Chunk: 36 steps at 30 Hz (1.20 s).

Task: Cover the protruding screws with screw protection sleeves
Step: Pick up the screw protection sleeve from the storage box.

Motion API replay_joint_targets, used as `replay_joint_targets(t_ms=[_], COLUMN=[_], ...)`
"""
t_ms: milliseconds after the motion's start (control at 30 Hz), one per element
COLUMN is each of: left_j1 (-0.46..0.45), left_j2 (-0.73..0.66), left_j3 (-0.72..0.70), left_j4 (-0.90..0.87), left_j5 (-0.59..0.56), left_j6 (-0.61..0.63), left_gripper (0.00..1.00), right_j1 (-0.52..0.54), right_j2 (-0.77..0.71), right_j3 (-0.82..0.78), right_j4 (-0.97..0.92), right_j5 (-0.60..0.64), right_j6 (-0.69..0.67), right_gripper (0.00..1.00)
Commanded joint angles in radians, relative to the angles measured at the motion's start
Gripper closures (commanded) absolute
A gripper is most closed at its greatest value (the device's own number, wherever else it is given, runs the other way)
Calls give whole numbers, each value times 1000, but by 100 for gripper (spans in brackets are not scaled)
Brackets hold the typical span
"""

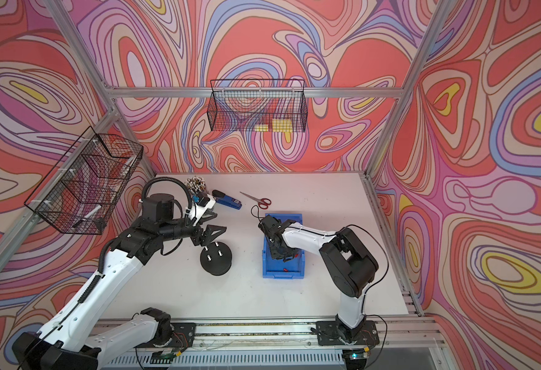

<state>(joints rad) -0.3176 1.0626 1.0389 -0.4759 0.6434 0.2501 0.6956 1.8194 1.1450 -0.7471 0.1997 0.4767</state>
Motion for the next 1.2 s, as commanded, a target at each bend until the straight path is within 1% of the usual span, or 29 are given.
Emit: replay_joint_targets(t_ms=[0, 167, 500, 667, 733, 867, 933, 1033, 1167], left_j1=[-4, -5, -5, -4, -4, -4, -4, -5, -6], left_j2=[9, 12, 15, 17, 21, 47, 67, 101, 141], left_j3=[24, 24, 24, 25, 27, 58, 85, 129, 171], left_j4=[-1, -1, -1, 4, 18, 46, 42, 15, -70], left_j5=[12, 15, 15, 15, 9, 14, 36, 106, 274], left_j6=[9, 8, 7, 2, -16, -91, -119, -139, -94], left_gripper=[28, 28, 27, 28, 28, 29, 29, 31, 31], right_j1=[9, 12, 15, 16, 17, 22, 24, 25, 27], right_j2=[-26, -25, -35, -42, -86, -184, -250, -364, -533], right_j3=[-24, -30, -45, -45, -44, -51, -66, -98, -167], right_j4=[3, 12, 18, 16, 8, -1, 10, 60, 206], right_j5=[-22, -30, -35, -32, -28, -43, -80, -179, -406], right_j6=[22, 22, 30, 28, 25, 10, -17, -76, -189], right_gripper=[75, 82, 85, 96, 100, 100, 100, 100, 100])
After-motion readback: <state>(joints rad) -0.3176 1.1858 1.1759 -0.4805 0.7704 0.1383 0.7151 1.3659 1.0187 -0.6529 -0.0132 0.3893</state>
